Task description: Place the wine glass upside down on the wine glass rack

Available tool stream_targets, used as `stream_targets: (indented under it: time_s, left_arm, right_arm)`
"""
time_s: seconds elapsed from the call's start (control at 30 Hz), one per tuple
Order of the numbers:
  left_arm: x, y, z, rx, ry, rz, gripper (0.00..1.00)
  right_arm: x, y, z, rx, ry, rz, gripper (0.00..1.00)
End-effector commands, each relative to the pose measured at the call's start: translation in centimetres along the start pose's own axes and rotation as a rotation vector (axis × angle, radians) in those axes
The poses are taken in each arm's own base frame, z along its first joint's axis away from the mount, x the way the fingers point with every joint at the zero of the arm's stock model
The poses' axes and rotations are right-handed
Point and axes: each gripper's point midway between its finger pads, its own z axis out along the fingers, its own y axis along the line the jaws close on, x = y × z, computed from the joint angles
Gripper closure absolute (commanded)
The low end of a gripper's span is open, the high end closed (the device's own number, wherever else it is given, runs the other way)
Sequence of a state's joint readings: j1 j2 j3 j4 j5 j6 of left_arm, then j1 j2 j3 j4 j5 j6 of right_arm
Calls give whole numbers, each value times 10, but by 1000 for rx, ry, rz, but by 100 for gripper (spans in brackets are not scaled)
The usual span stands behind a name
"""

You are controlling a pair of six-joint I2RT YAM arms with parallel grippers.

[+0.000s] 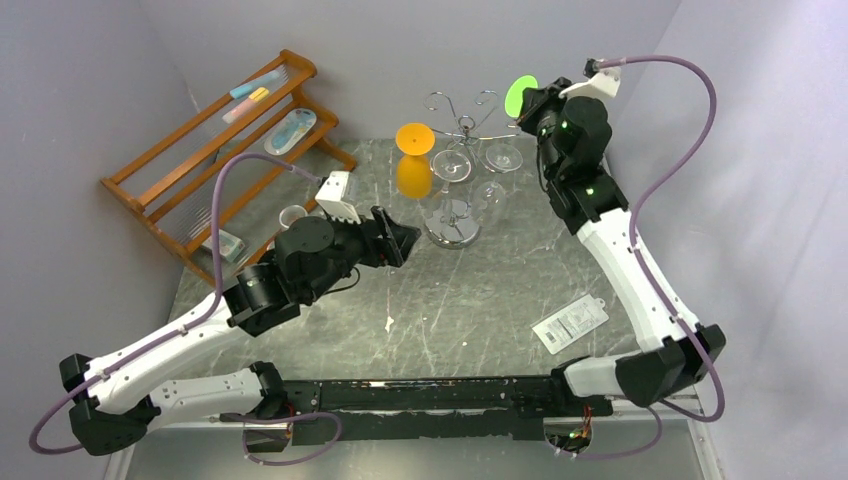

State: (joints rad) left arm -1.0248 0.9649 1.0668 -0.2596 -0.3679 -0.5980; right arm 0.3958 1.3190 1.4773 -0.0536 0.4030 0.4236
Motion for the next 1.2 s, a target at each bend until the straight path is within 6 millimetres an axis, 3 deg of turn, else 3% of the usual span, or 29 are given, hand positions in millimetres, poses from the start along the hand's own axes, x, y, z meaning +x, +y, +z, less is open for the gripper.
stream_targets:
  time_s: [0.0, 0.17, 0.57, 0.83, 1.17]
  left_arm:
    - [-23, 0, 0, -34, -65, 59, 16]
    - [-31, 5, 2, -73, -88, 100, 16]
    - [-53, 30, -10, -190, -191, 136, 16]
    - [-54, 37, -14, -213, -200, 164, 16]
    - [-49, 45, -16, -241, -187, 182, 15]
  right_arm:
    - [-18, -6, 23, -29, -17, 64, 100]
    - [4, -5, 48, -118, 80, 85, 100]
    - [61, 11, 68, -310, 317, 264, 100]
    - [73, 18, 46, -365, 396, 295, 100]
    - [65, 10, 22, -292, 425, 324, 100]
